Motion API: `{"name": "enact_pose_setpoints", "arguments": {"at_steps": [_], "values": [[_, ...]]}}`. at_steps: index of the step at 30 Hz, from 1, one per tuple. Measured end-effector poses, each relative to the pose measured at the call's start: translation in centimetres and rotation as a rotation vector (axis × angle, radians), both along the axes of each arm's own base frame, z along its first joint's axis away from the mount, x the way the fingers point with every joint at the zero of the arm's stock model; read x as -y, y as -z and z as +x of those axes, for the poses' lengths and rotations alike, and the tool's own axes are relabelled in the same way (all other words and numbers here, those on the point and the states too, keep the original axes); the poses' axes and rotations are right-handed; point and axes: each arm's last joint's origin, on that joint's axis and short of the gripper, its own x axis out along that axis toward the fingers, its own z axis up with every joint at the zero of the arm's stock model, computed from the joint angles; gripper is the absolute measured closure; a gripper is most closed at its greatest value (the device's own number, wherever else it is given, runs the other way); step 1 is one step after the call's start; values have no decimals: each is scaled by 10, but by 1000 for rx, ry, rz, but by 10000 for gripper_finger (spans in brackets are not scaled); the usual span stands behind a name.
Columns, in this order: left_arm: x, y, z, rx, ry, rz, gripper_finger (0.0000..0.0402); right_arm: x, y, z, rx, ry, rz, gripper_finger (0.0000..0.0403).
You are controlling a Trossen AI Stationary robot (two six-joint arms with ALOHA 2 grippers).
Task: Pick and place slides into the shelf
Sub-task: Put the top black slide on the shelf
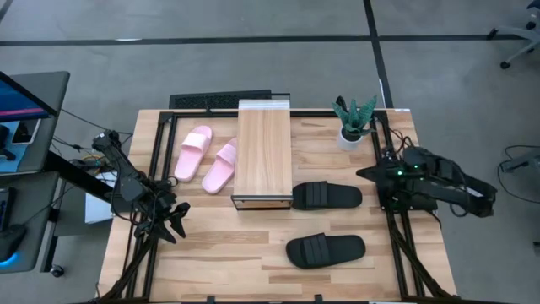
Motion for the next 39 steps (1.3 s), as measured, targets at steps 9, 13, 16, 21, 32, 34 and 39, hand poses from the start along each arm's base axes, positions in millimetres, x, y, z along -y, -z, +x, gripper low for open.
{"name": "enact_pose_setpoints", "arguments": {"at_steps": [9, 13, 16, 21, 32, 34, 39], "values": [[0, 0, 0, 0, 0, 0, 239, 6, 0, 14, 146, 63, -36, 284], [0, 0, 0, 0, 0, 0, 239, 7, 2, 13, 135, 136, 27, 284], [0, 0, 0, 0, 0, 0, 239, 7, 9, 11, 80, 195, 98, 284], [0, 0, 0, 0, -1, 0, 239, 8, 16, 7, 13, 292, 158, 284], [0, 0, 0, 0, -1, 0, 239, 9, 7, 11, 117, 312, 150, 284], [0, 0, 0, 0, -1, 0, 239, 8, 7, 11, 120, 306, 185, 284], [0, 0, 0, 0, -1, 0, 239, 5, 14, 14, 111, 268, 319, 284]]}}
